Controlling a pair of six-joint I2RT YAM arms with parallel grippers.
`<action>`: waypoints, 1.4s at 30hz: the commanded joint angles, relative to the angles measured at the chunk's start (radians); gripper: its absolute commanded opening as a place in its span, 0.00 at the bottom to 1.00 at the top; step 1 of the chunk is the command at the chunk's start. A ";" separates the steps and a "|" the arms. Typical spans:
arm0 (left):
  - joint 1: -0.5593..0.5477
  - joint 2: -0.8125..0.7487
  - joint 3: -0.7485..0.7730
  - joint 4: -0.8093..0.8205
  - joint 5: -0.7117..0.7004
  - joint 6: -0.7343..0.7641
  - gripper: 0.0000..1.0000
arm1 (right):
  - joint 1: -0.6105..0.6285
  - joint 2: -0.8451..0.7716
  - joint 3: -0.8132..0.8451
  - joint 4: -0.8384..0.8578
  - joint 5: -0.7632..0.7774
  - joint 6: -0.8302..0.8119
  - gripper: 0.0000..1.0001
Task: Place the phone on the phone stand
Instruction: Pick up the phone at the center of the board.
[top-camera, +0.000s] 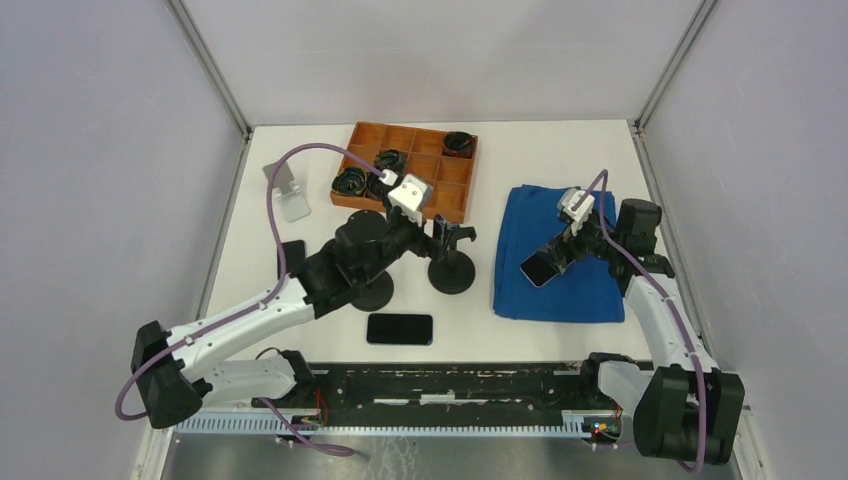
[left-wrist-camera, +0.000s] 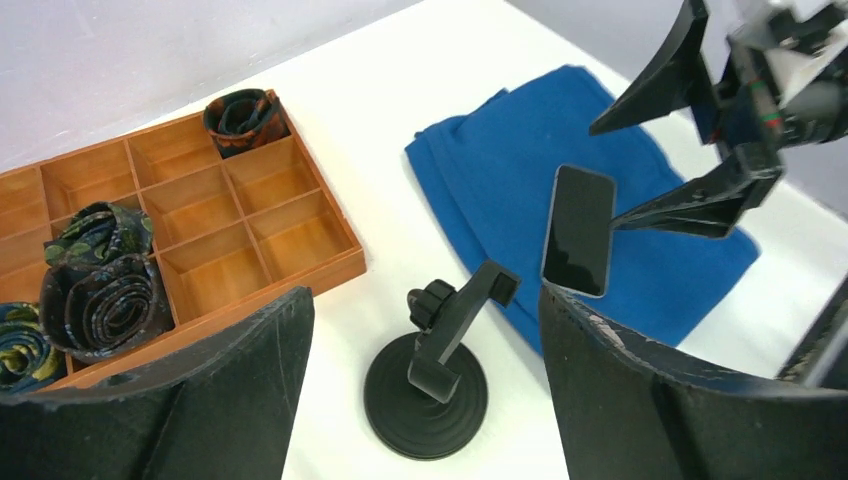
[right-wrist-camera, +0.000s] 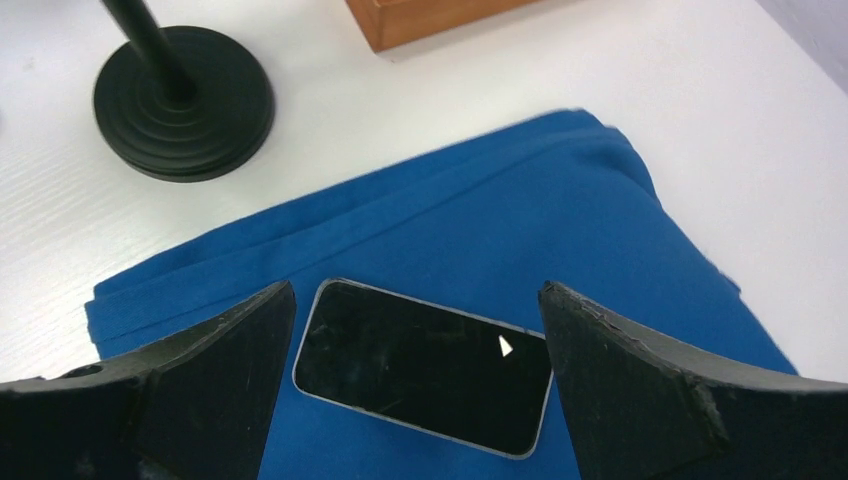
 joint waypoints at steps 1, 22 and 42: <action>0.003 -0.094 0.001 -0.006 0.019 -0.113 0.88 | -0.083 -0.018 -0.030 0.096 0.018 0.131 0.98; 0.003 -0.304 -0.241 0.128 0.098 -0.327 1.00 | -0.435 0.199 -0.254 0.479 -0.142 0.741 0.90; 0.003 -0.273 -0.241 0.137 0.098 -0.349 1.00 | -0.449 0.386 -0.299 0.557 -0.191 0.861 0.60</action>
